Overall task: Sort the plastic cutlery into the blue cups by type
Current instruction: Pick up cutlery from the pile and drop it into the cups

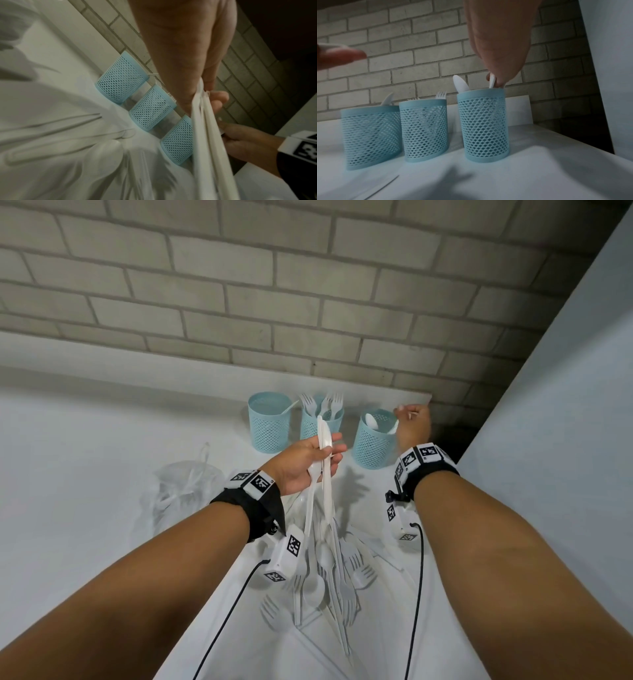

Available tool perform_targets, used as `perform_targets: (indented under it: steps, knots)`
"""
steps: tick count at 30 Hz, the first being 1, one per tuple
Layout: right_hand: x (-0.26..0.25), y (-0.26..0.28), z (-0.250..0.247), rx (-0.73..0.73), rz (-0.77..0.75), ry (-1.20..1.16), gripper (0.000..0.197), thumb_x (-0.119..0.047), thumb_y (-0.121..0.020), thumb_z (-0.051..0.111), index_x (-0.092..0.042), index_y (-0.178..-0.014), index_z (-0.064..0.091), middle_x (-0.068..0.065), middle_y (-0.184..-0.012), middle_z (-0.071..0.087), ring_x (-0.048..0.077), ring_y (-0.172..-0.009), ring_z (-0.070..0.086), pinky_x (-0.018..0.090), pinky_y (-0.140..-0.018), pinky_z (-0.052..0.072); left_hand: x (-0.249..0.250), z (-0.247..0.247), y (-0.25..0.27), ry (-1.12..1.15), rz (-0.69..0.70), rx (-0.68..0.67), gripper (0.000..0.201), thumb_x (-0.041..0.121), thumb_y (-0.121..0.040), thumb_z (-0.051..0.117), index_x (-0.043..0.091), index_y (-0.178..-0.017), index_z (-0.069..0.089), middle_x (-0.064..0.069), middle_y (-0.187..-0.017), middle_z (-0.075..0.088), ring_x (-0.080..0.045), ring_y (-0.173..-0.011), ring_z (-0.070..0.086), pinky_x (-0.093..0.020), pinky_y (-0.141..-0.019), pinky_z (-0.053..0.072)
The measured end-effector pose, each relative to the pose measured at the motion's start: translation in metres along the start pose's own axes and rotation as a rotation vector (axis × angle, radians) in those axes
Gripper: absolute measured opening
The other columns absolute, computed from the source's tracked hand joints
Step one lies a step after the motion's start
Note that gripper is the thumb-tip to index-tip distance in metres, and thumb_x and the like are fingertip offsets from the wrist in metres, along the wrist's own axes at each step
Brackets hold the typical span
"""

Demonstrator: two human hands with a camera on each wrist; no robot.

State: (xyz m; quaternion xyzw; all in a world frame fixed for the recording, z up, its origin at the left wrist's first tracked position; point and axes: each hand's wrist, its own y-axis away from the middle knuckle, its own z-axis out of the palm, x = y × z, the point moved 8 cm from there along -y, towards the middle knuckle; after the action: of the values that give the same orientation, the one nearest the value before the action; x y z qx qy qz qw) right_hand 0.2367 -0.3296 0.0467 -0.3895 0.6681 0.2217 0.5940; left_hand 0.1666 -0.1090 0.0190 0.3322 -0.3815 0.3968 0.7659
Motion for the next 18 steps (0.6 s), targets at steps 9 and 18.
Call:
perform_targets:
  steps: [9,18]
  knots:
    - [-0.065,0.032,-0.005,0.041,-0.383,-0.003,0.008,-0.014,-0.087,0.060,-0.007,-0.082,0.060,-0.002,-0.069,0.055,0.010,-0.064,0.049,0.008,-0.057,0.038,0.006,-0.004,0.001,0.053,0.086,0.110,0.037,-0.002,-0.098,0.035,0.004,-0.134,0.044,-0.005,-0.089,0.057,-0.013,-0.077,0.055,-0.030,-0.083,0.049]
    - [-0.016,0.121,0.054,-1.147,0.126,0.635,0.020,-0.032,-0.083,0.069,-0.013,-0.081,0.063,-0.001,-0.072,0.066,0.009,-0.062,0.058,0.020,-0.058,0.043,0.024,-0.033,0.010,0.152,0.302,0.419,0.044,0.000,-0.098,0.035,0.007,-0.141,0.027,-0.007,-0.089,0.056,-0.014,-0.080,0.055,-0.024,-0.076,0.047]
